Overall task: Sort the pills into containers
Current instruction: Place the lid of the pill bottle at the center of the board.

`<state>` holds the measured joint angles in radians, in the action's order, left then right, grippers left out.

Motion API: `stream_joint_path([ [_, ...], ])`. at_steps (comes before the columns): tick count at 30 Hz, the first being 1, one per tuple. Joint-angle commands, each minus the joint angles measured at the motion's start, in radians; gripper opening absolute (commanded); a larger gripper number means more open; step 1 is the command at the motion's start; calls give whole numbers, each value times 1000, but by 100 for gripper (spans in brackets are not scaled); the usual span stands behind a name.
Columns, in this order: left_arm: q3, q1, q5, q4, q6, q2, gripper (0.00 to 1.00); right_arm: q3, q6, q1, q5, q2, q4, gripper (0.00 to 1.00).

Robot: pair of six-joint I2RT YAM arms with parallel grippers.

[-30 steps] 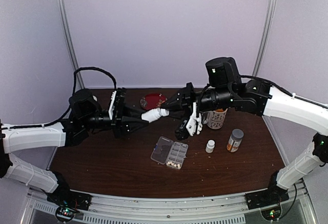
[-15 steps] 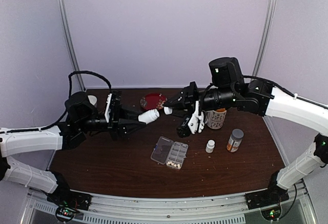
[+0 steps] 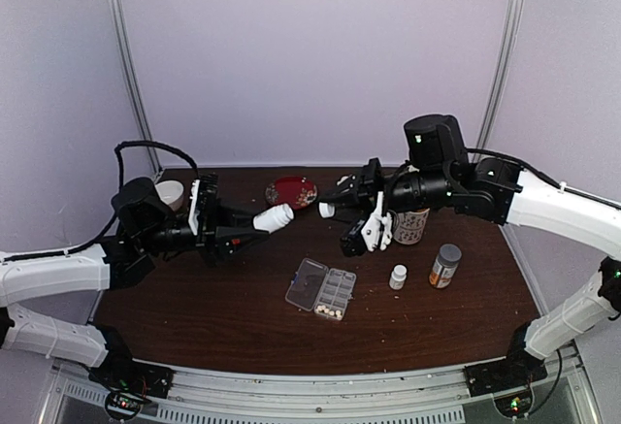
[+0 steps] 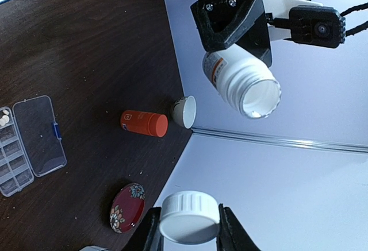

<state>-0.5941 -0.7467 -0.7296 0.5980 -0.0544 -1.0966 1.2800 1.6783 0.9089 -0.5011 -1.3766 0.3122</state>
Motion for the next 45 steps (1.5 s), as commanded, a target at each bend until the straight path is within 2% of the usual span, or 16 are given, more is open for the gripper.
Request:
stream_joint_path([
  [1,21,4,31,43,27,42,1,-41,-70,-16,-33,42,-74,9],
  [7,42,4,67,29,44,98,1,-72,-131,-35,-37,58,-88,9],
  [11,47,5,82,11,73,125,1,-89,-232,-50,-50,72,-106,9],
  [19,43,5,109,15,73,134,1,-140,-553,-64,-55,79,-193,9],
  [29,23,4,131,38,62,118,1,-195,-989,-62,73,80,-307,10],
  [36,31,4,163,60,57,135,1,-273,-1261,-59,167,102,-421,3],
  [45,40,4,193,73,57,149,1,-307,-1466,-59,248,113,-430,2],
])
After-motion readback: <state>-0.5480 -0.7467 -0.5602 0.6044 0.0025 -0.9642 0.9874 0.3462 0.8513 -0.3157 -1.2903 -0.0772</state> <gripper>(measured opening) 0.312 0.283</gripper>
